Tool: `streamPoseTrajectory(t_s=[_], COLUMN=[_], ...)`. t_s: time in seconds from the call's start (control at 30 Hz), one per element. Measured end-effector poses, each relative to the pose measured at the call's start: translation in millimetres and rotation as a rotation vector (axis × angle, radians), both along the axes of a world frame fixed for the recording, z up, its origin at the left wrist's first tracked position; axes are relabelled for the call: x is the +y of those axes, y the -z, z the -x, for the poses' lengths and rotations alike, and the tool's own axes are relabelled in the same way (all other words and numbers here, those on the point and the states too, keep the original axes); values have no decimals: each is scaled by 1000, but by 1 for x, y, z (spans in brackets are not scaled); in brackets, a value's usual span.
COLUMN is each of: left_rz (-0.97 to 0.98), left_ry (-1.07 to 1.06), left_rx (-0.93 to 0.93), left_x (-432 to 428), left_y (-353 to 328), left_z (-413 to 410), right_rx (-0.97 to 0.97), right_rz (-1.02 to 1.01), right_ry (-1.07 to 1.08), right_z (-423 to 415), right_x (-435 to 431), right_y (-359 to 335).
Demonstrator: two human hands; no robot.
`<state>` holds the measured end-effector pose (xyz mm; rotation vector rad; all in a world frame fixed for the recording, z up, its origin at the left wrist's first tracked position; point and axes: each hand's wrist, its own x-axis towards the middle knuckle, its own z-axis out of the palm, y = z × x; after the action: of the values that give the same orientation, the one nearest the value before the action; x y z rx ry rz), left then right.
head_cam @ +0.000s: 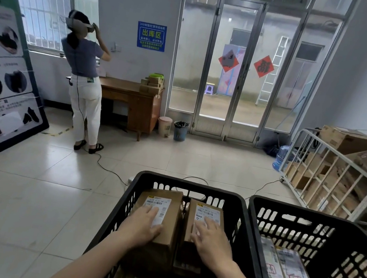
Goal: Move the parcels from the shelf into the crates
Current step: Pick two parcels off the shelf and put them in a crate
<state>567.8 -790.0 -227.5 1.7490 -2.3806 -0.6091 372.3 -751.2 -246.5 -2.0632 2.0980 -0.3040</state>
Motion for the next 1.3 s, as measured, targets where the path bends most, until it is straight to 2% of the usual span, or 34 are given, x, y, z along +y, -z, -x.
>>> streamPoseTrajectory(t_s=[0.23, 0.73, 1.1, 1.3], left_rz=[99, 221, 256, 269], left_ry=[40, 114, 133, 205], left_rx=[-45, -183, -208, -165], left_x=[24, 103, 182, 212], left_y=[-15, -27, -30, -31], left_z=[3, 20, 47, 67], right_rx=[-47, -17, -15, -2], right_rz=[29, 97, 102, 108], right_ry=[-19, -63, -65, 24], right_z=[-3, 16, 44, 66], right_x=[21, 111, 198, 246], right_y=[-8, -39, -46, -51])
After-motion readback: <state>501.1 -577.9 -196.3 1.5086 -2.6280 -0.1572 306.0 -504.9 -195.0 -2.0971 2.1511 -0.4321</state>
